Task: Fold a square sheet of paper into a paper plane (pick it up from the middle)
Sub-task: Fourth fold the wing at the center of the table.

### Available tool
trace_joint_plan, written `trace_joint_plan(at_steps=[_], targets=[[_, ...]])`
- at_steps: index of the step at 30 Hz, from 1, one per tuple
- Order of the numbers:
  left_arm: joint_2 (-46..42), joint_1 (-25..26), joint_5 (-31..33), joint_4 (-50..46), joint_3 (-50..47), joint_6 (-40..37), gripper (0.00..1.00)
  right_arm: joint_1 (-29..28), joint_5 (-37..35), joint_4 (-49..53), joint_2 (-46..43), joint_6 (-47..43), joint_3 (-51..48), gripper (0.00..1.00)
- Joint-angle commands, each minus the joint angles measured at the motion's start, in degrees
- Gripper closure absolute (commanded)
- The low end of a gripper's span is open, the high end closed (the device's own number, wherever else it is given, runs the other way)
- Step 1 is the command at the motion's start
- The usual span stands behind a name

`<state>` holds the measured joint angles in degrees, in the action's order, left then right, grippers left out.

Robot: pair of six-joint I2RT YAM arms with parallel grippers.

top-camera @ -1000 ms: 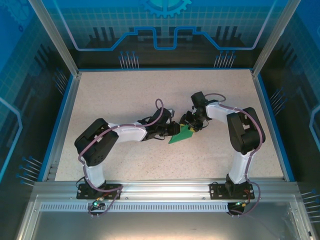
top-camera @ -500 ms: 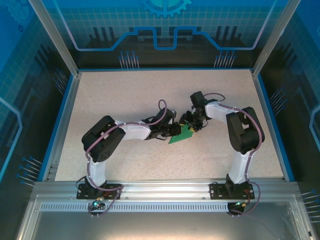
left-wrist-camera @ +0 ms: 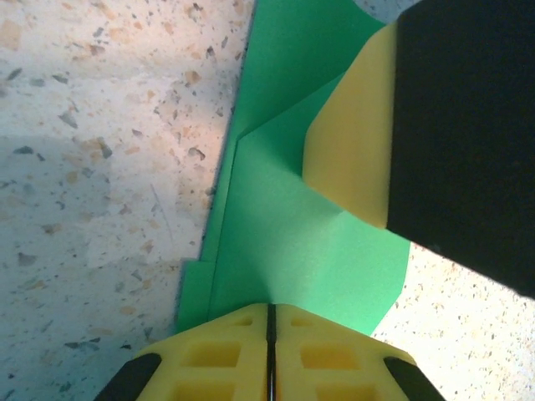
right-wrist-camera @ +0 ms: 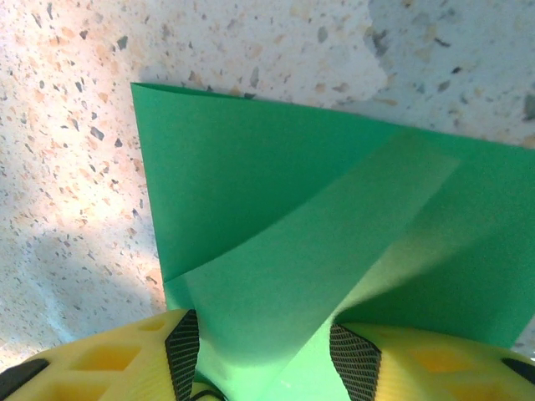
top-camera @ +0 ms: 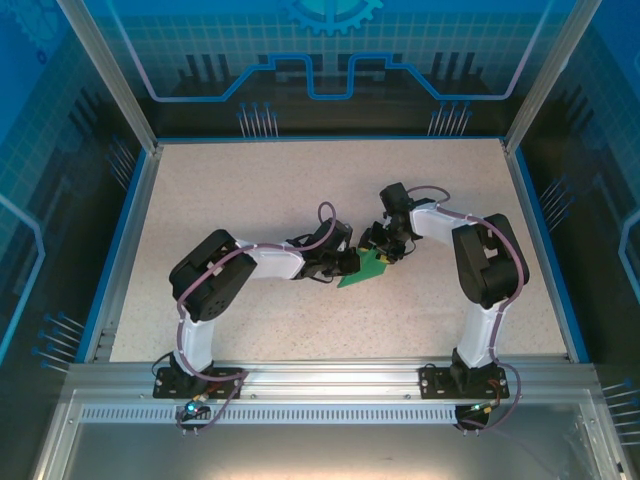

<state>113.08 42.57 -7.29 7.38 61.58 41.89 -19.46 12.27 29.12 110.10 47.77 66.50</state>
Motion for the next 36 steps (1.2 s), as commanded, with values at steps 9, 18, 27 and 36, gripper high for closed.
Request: trace_joint_plan(at_steps=[9,18,27,36], targets=[[1.7,0.2,0.0,-2.1,-1.4,-0.2,0.98,2.4,2.6,-3.3,-5.0,-6.1,-4.5,0.45],[1.5,0.0,-1.1,-2.4,-2.6,-0.3,1.00,3.9,7.9,-8.6,-12.7,-9.9,-9.7,0.51],[0.9,-0.9,-2.8,-2.8,-3.2,-0.8,1.00,3.8,16.0,-15.2,-9.9,-11.8,-10.1,0.71],[0.9,-1.0,-3.8,-2.5,-3.0,-0.9,1.00,2.4,15.9,-14.0,-5.8,-11.8,-7.5,0.80]])
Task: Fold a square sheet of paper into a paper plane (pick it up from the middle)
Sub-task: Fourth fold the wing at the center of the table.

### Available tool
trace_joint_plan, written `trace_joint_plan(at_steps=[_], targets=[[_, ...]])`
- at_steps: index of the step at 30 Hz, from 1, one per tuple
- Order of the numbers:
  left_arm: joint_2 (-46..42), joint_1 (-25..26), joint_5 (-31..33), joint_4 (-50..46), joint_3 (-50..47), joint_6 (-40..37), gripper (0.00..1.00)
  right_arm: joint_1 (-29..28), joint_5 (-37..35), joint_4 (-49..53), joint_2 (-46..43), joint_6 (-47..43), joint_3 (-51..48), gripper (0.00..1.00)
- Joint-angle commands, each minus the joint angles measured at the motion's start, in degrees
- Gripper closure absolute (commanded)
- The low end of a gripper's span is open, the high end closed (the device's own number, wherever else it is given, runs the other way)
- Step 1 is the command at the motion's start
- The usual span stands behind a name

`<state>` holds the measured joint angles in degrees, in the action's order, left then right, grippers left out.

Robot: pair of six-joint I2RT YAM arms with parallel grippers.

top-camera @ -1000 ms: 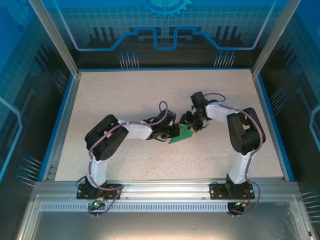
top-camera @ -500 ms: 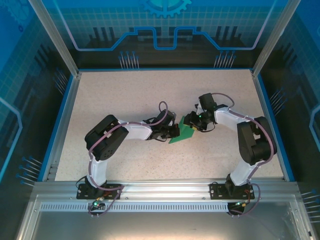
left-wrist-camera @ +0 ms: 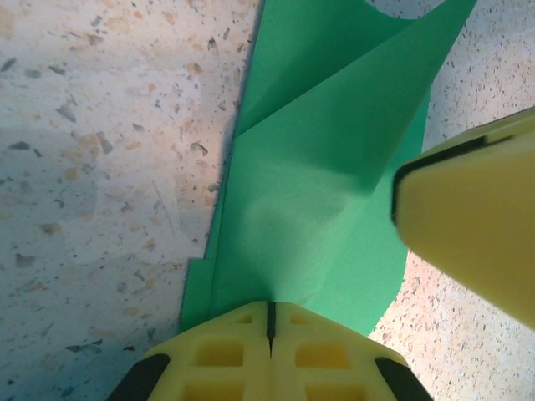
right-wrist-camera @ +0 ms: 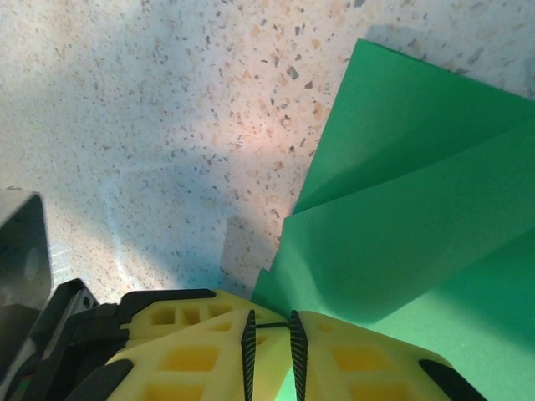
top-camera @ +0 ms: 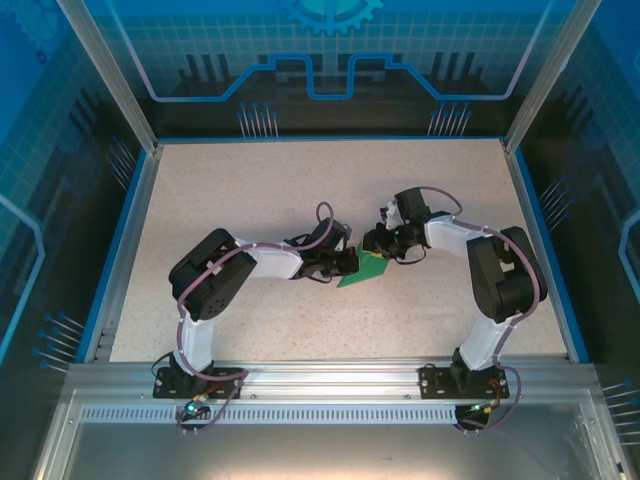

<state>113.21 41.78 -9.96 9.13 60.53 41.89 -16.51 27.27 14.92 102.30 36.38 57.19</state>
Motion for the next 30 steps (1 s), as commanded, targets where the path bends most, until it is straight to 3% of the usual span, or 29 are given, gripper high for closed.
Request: trace_joint_plan(at_steps=[1,9,17,30], targets=[[0.8,-0.3,-1.3,-4.2,-1.8,-0.8,1.00,-0.7,0.0,0.9,2.4,-0.4,2.1,0.81],[0.3,-0.3,-1.4,-3.9,-2.1,-0.8,1.00,-0.8,-8.2,4.5,4.1,0.2,2.6,0.83],[-0.7,-0.3,-2.1,-3.2,-2.6,-0.7,0.97,-0.1,-9.4,4.1,4.1,1.3,2.0,0.83],[-8.3,-1.5,-6.0,2.7,-2.7,2.1,0.78,0.3,-9.5,4.2,4.8,1.7,1.8,0.83]])
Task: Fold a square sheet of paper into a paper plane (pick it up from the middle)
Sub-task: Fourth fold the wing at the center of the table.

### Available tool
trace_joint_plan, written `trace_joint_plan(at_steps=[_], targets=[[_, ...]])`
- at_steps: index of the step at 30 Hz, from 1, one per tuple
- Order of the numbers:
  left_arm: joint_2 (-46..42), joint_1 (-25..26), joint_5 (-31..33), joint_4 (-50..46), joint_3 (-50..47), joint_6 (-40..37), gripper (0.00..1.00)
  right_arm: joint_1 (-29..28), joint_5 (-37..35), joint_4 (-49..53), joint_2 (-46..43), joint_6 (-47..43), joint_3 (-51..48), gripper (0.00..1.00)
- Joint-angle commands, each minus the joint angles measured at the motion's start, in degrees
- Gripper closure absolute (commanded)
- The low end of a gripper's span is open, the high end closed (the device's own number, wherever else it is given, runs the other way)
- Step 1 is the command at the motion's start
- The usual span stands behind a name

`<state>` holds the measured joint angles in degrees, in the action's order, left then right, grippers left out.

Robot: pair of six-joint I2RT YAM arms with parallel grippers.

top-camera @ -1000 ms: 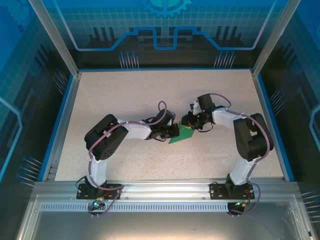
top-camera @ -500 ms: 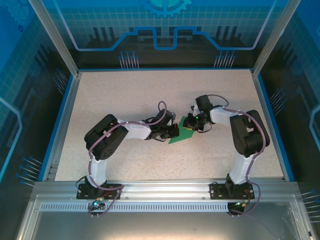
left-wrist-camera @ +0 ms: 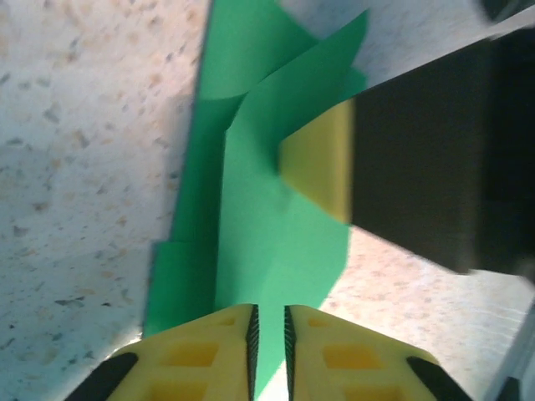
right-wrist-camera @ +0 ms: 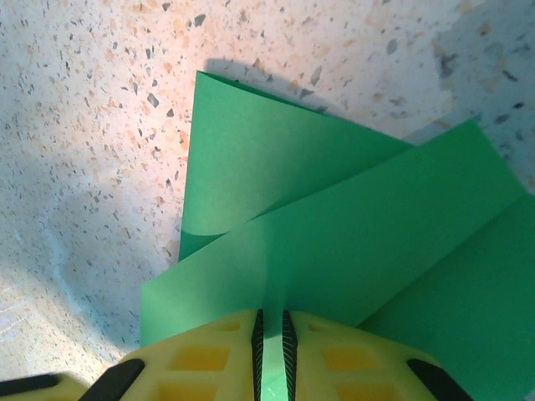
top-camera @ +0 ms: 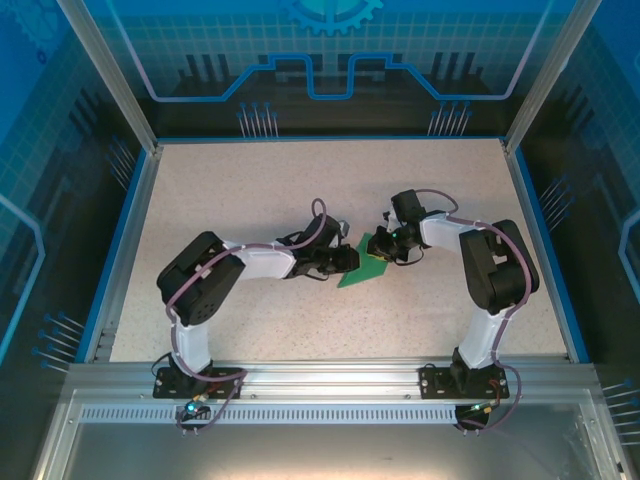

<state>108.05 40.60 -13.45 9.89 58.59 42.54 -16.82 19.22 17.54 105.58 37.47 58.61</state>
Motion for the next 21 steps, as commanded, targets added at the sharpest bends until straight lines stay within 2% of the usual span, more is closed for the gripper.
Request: trace_joint_plan(at_steps=[1,7,12,16,21], targets=[[-3.2,-0.3,-3.3,2.8,-1.1,2.0,0.77,0.6,-1.5,1.6,1.5,0.7,0.3,0.83],[-1.8,0.2,-4.1,3.2,-1.9,4.2,0.75,0.6,-1.5,1.8,1.9,0.8,0.4,0.83],[-0.7,1.1,-0.4,-2.4,-0.8,4.0,0.74,0.6,-2.1,2.3,2.3,0.9,0.6,0.83],[0.0,1.5,1.5,-5.3,-0.7,5.0,0.78,0.6,-2.5,2.3,2.6,1.0,0.7,0.83],[1.0,1.9,2.6,-7.8,-0.3,5.2,0.88,0.6,-2.8,2.5,2.9,1.5,0.6,0.83]])
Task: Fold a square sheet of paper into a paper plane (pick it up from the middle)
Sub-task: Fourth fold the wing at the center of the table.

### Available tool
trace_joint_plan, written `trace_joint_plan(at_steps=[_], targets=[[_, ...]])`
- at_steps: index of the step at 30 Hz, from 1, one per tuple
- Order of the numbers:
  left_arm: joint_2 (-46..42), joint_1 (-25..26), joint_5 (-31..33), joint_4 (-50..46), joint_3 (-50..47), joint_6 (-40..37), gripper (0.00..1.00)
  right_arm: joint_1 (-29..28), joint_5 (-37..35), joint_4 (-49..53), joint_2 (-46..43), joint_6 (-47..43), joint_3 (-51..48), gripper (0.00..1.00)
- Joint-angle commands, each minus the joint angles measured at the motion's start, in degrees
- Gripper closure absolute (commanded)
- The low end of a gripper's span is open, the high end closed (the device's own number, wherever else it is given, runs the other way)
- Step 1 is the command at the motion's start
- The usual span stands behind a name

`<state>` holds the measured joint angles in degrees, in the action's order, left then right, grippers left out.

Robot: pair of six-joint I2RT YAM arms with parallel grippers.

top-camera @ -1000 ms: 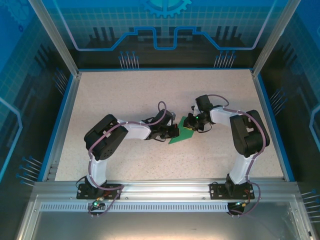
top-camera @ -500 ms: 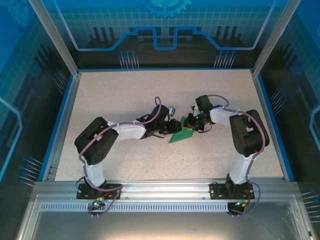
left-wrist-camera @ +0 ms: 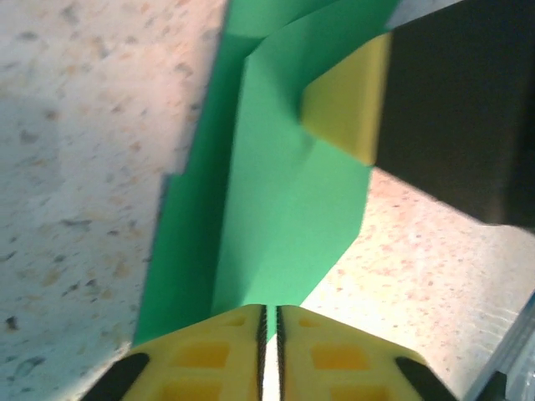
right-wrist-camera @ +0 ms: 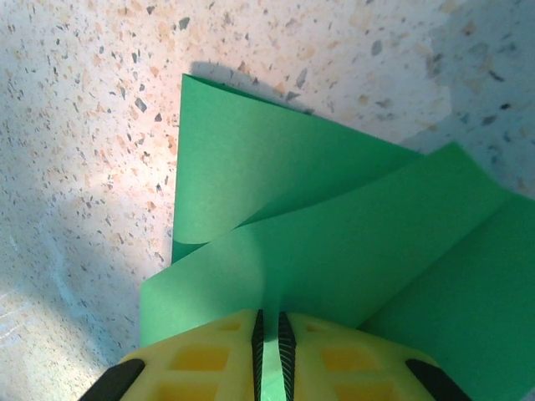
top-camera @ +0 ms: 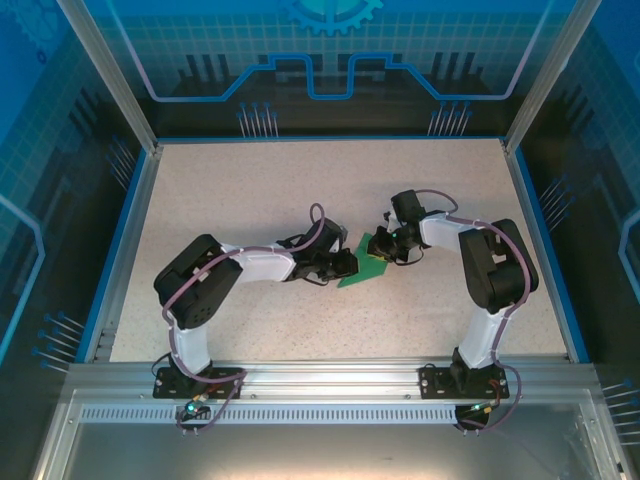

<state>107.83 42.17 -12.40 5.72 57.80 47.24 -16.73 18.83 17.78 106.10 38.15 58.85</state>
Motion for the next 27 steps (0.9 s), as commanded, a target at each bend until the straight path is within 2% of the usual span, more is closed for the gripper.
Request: trace_joint_plan(at_steps=[1,8,19,27], targets=[[1.3,0.3,2.0,-4.3,0.6,0.6,0.91,0.6,-2.6,2.3,2.4,0.8,0.3,0.83],[2.3,0.5,2.9,-6.2,0.9,0.5,1.00,0.9,-2.6,1.7,1.8,1.4,-0.2,0.84],[2.8,0.6,4.6,-8.5,0.9,0.3,1.00,1.0,1.2,-2.0,-5.5,0.0,-1.4,0.83],[3.4,0.8,5.5,-8.7,0.8,1.2,1.00,-2.8,1.8,-1.6,-7.3,-1.7,-1.9,0.83]])
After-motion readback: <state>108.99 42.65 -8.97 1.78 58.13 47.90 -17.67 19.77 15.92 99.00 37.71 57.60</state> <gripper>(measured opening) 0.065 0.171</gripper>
